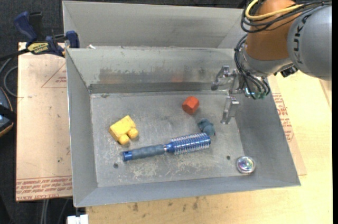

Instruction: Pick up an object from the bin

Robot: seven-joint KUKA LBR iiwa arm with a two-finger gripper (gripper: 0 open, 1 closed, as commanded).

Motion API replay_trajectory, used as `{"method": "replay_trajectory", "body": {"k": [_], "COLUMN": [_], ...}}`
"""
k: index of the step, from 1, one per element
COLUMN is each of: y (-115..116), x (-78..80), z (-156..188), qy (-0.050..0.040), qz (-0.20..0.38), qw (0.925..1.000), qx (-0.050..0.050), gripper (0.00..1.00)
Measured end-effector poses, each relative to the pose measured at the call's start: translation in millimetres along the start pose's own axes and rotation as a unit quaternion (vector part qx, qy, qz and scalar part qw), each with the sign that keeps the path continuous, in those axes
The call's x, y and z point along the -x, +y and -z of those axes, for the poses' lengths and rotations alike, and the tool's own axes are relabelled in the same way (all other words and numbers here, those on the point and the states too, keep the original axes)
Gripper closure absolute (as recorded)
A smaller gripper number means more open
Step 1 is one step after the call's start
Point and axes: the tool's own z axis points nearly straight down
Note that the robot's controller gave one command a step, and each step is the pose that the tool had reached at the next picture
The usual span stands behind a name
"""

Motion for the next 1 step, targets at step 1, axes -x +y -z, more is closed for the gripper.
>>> {"method": "replay_trajectory", "body": {"k": [1], "y": [35.2], "x": [-8.7], "z": [-61.2], "qy": [-0.0078], "qz": [-0.092], "qw": [0.9958], "qx": [0.0], "gripper": [0.0]}}
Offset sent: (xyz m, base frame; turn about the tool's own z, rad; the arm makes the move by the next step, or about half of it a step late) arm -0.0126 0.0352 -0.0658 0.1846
